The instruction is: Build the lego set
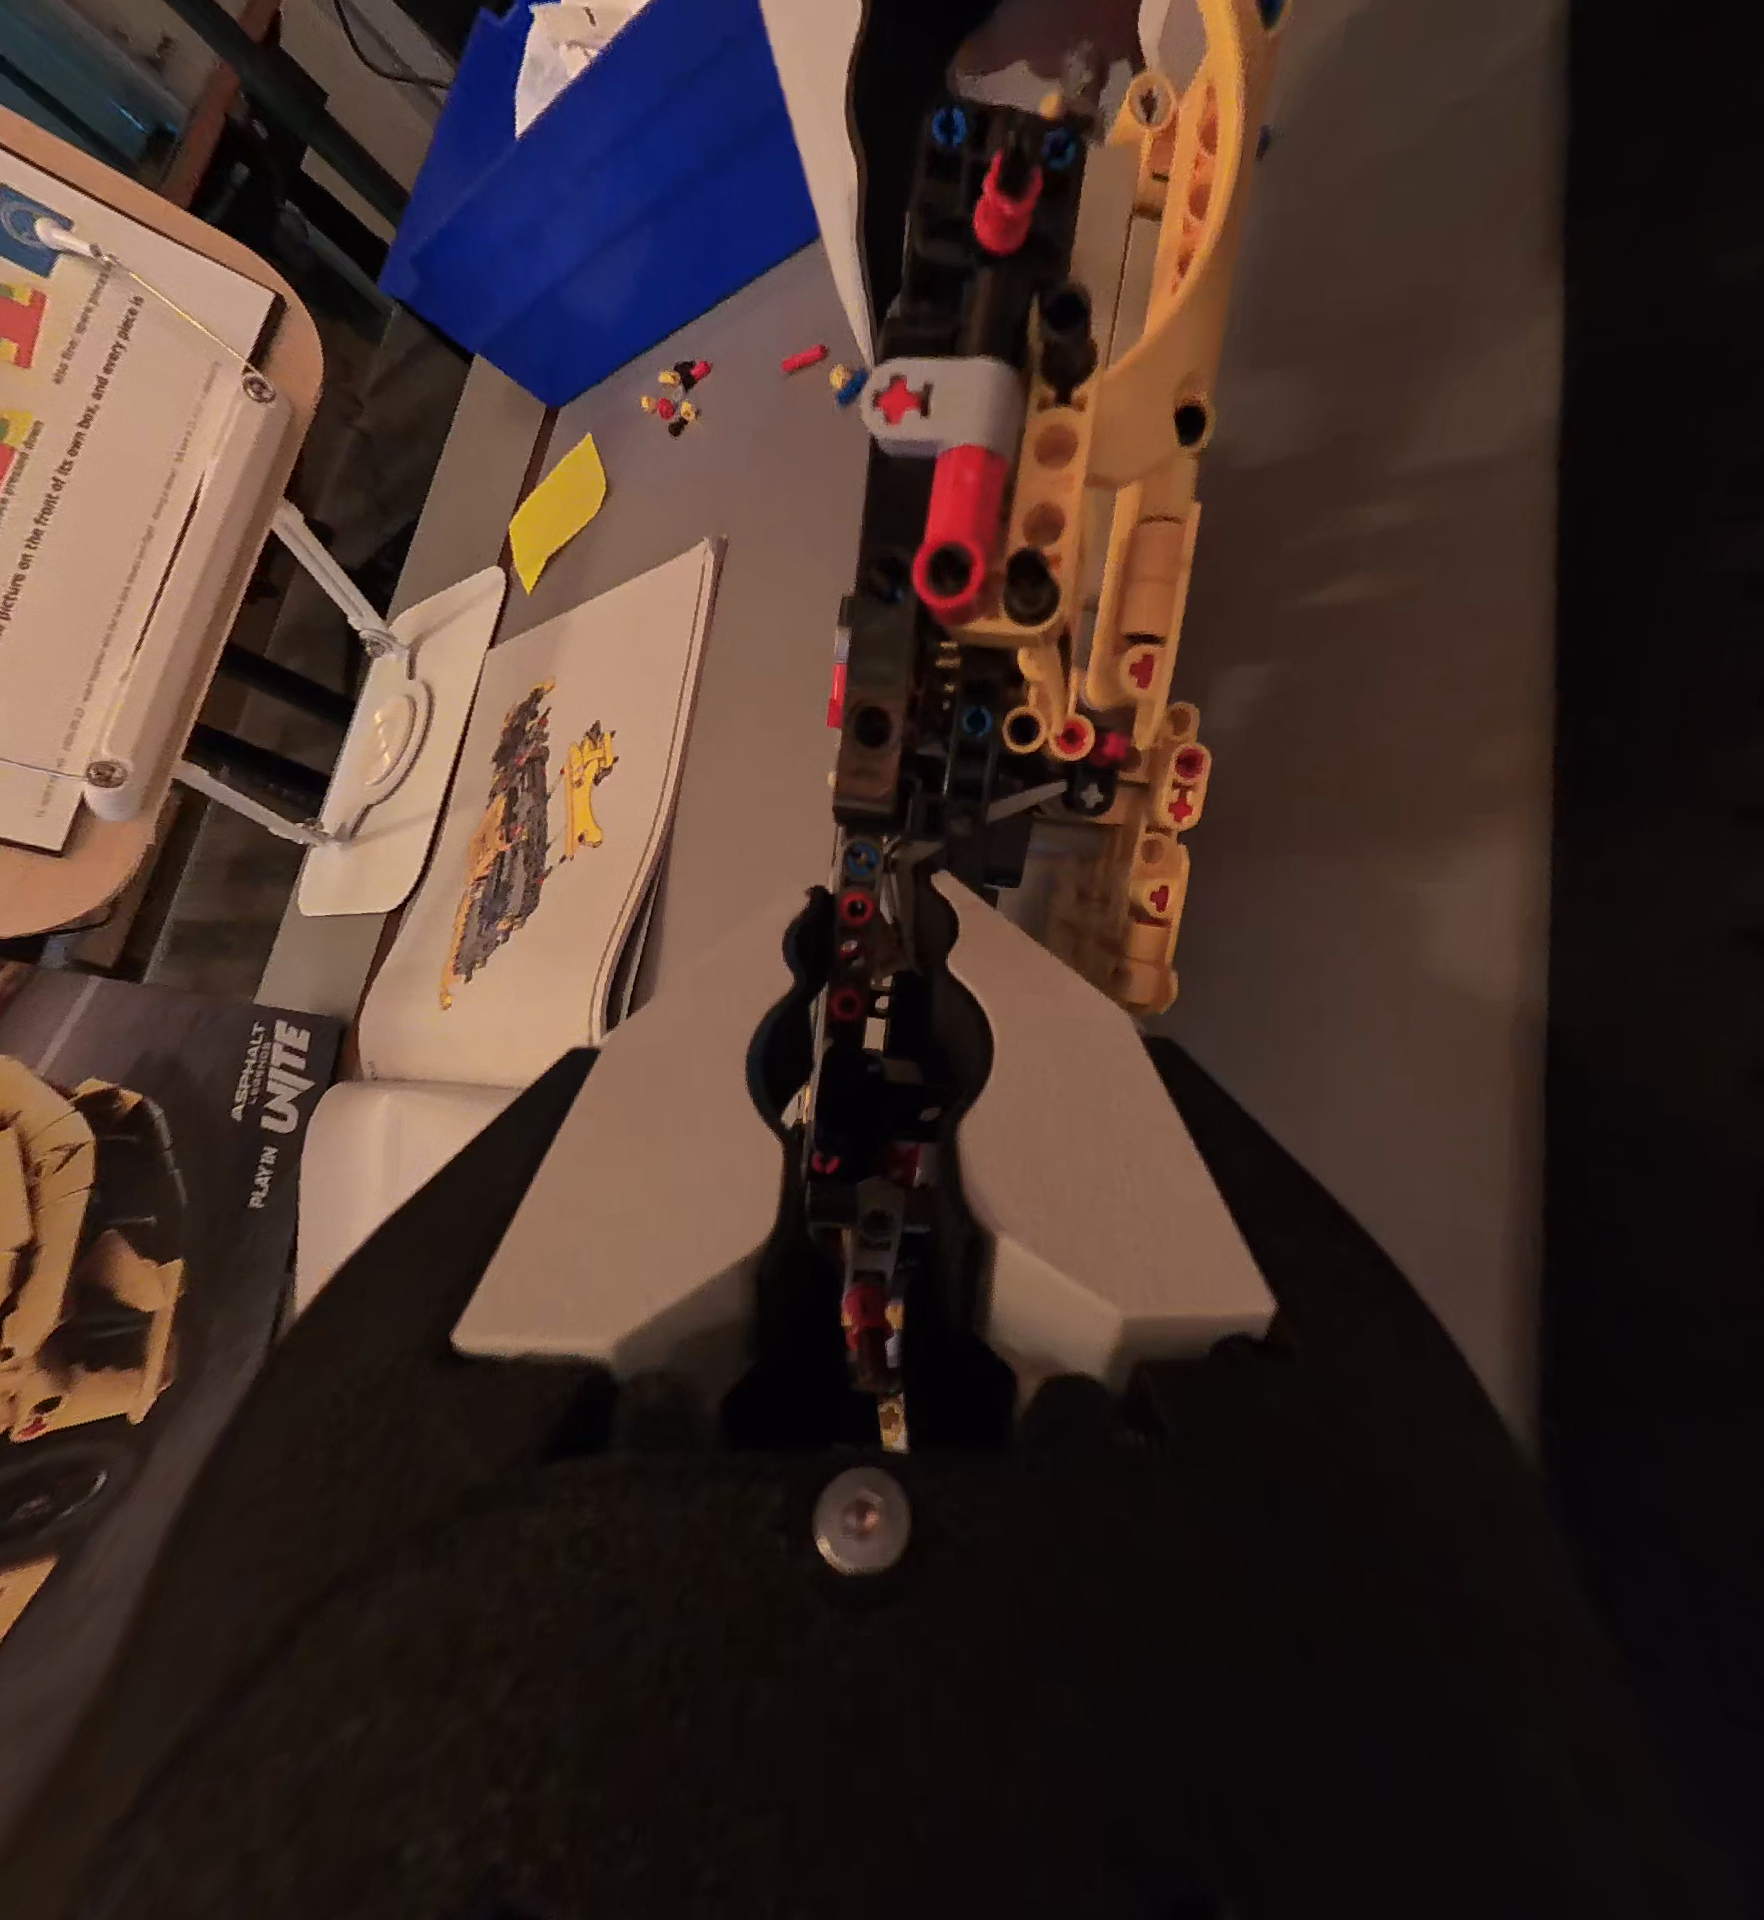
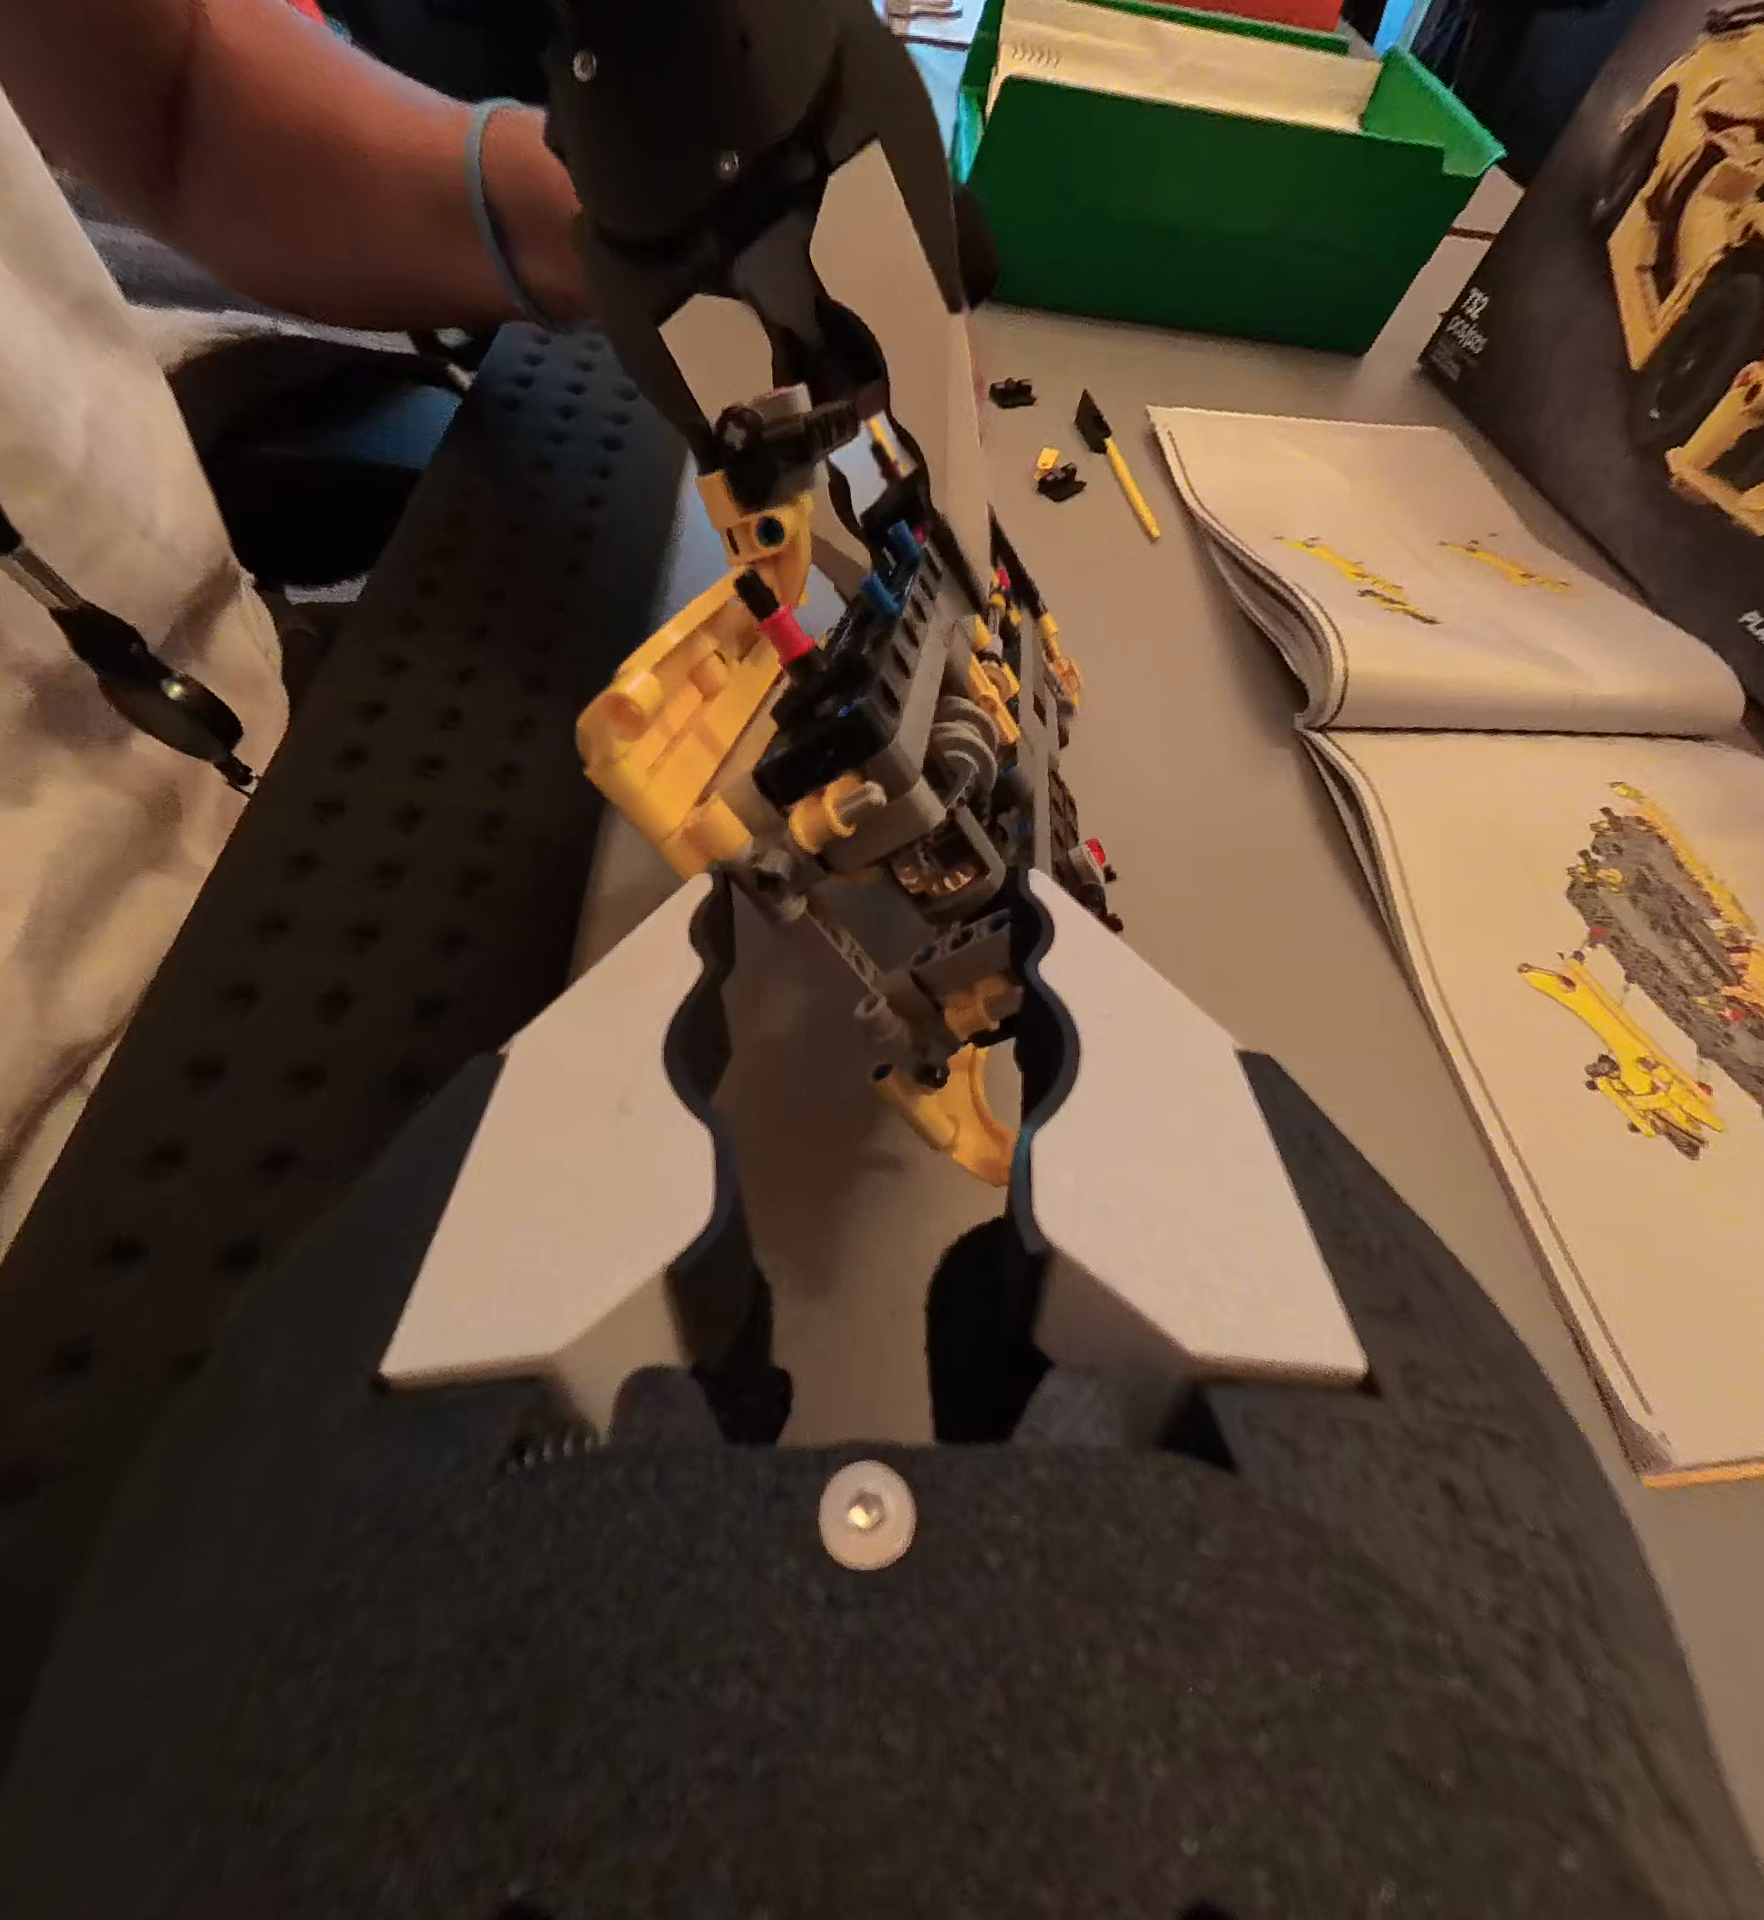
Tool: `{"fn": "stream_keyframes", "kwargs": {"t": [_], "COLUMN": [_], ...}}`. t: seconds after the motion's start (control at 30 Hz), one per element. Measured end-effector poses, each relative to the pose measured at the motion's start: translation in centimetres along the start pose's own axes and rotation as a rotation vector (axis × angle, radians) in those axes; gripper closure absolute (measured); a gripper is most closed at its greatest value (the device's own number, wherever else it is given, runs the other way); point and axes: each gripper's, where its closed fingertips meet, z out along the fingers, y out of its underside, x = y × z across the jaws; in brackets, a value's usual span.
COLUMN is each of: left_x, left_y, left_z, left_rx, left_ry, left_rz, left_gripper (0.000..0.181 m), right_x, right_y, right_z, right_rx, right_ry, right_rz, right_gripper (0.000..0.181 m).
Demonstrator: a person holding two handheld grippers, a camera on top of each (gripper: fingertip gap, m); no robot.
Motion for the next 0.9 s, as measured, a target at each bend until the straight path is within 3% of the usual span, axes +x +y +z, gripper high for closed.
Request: {"fn": "stream_keyframes", "kwargs": {"t": [0.13,0.27,0.4,0.53,0.6,0.7,0.8,0.9], "left_x": [0.6,0.9,0.6,0.8,1.0,1.4,1.5,1.8], "left_y": [0.0,0.1,0.1,-0.1,-0.2,-0.3,-0.3,-0.4], "left_z": [0.0,-0.1,-0.1,0.1,0.2,0.3,0.4,0.4], "left_rx": [-0.012,0.006,-0.015,-0.031,-0.04,-0.053,-0.065,-0.074], "left_ry": [-0.029,0.006,0.022,0.035,0.038,0.042,0.025,-0.003], "left_rz": [0.054,0.027,0.014,0.016,0.032,0.059,0.081,0.11], "left_gripper": [0.166,0.165,0.165,0.165,0.165,0.165,0.164,0.164], "right_x": [0.1,0.1,-3.2,-3.2,-3.3,-3.7,-4.1,-4.2], "right_y": [0.6,-2.2,-6.4,-6.5,-6.9,-5.7,-4.7,-4.3], "right_z": [-1.3,-3.2,0.0,2.1,2.3,3.4,3.7,3.7], "right_rx": [-0.095,0.023,0.059,-0.041,-0.046,-0.112,-0.135,-0.096], "right_ry": [-0.007,0.009,0.093,0.388,0.461,0.392,0.323,0.232], "right_rz": [0.028,0.071,-0.049,-0.236,-0.313,-0.249,-0.188,-0.007], "right_gripper": [0.124,0.122,0.121,0.144,0.154,0.146,0.16,0.16]}}
